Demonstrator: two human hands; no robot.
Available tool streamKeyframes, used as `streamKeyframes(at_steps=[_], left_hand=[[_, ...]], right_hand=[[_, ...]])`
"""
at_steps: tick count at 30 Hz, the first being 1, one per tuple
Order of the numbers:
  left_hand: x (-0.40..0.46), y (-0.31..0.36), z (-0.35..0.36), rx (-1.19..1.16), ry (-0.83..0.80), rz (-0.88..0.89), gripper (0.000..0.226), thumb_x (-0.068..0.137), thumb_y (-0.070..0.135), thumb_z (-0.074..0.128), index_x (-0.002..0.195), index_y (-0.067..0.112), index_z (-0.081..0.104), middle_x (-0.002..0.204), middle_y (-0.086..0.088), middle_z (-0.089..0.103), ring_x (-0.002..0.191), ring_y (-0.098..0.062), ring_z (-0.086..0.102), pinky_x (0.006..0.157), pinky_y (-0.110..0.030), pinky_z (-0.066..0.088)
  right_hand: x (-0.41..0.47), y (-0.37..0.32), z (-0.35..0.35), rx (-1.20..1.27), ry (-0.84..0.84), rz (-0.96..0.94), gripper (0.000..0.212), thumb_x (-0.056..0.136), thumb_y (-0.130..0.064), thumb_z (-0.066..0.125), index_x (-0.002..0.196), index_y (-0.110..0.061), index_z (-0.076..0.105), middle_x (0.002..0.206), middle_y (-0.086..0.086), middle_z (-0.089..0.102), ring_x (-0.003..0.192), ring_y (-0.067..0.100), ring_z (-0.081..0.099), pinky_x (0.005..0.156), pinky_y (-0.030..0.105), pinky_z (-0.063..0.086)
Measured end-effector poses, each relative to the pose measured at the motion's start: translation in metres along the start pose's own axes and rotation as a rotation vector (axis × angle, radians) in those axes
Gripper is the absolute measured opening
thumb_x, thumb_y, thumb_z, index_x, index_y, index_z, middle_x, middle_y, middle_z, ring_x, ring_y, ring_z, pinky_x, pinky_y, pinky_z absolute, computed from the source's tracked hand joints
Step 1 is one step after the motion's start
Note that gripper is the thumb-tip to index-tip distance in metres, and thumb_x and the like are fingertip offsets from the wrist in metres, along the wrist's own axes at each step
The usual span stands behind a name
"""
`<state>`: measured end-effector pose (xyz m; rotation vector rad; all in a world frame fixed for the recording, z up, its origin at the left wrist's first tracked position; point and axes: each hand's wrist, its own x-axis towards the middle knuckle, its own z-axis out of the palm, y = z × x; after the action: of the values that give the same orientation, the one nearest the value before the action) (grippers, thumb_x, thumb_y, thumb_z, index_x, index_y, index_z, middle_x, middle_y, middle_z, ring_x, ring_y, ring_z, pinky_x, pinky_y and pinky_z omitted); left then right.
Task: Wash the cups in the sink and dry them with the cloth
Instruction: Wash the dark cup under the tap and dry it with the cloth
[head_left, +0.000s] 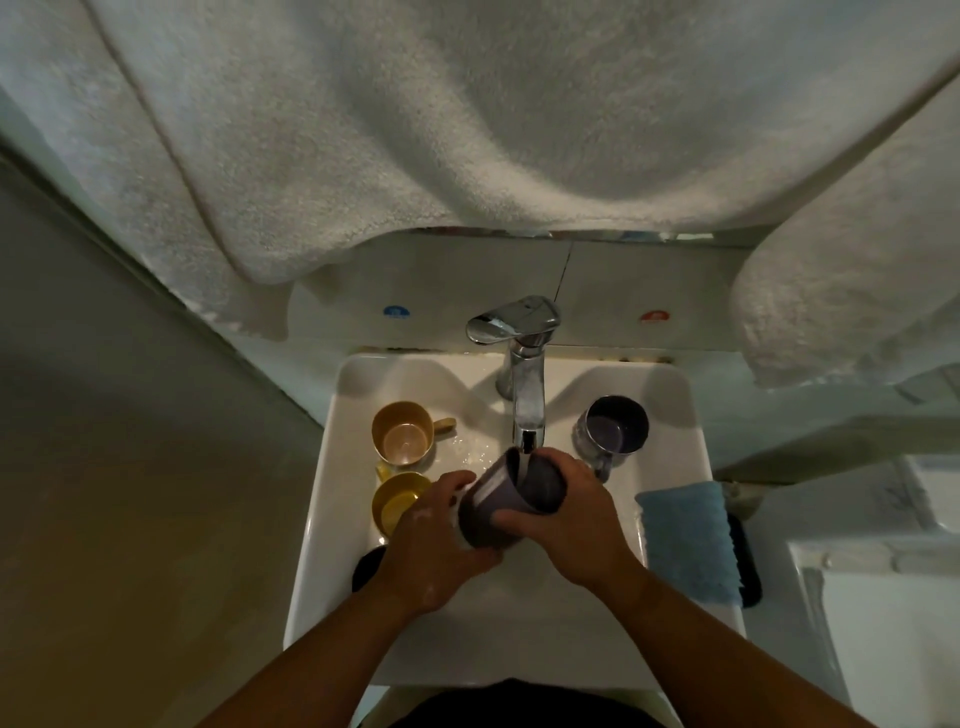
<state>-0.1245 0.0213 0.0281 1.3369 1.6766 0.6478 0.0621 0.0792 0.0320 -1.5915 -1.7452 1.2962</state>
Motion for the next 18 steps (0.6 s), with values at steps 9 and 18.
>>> streamKeyframes(at_steps=[9, 18], left_hand=[[0.009, 0.006, -0.010, -0.050, 0.090, 0.122, 0.093, 0.058, 0.042, 0.093, 0.138, 0.031, 0.046, 0.129, 0.013, 0.059, 0.117, 0.002, 0.059, 0.090, -0.019, 0.055], [0.009, 0.010, -0.012, -0.136, 0.099, 0.157, 0.097, 0.058, 0.070, 0.084, 0.137, 0.034, 0.041, 0.127, 0.018, 0.057, 0.117, 0.014, 0.054, 0.091, -0.006, 0.045]], right_hand=[[-0.007, -0.003, -0.027, 0.114, -0.132, 0.131, 0.011, 0.089, -0.041, 0.071, 0.099, -0.038, 0.070, 0.094, -0.008, 0.075, 0.093, 0.010, 0.070, 0.086, 0.036, 0.058], [0.005, -0.106, -0.064, -0.352, 0.269, -0.541, 0.052, 0.089, -0.026, 0.065, 0.139, -0.018, 0.055, 0.138, -0.005, 0.053, 0.126, 0.004, 0.045, 0.107, 0.012, 0.031]])
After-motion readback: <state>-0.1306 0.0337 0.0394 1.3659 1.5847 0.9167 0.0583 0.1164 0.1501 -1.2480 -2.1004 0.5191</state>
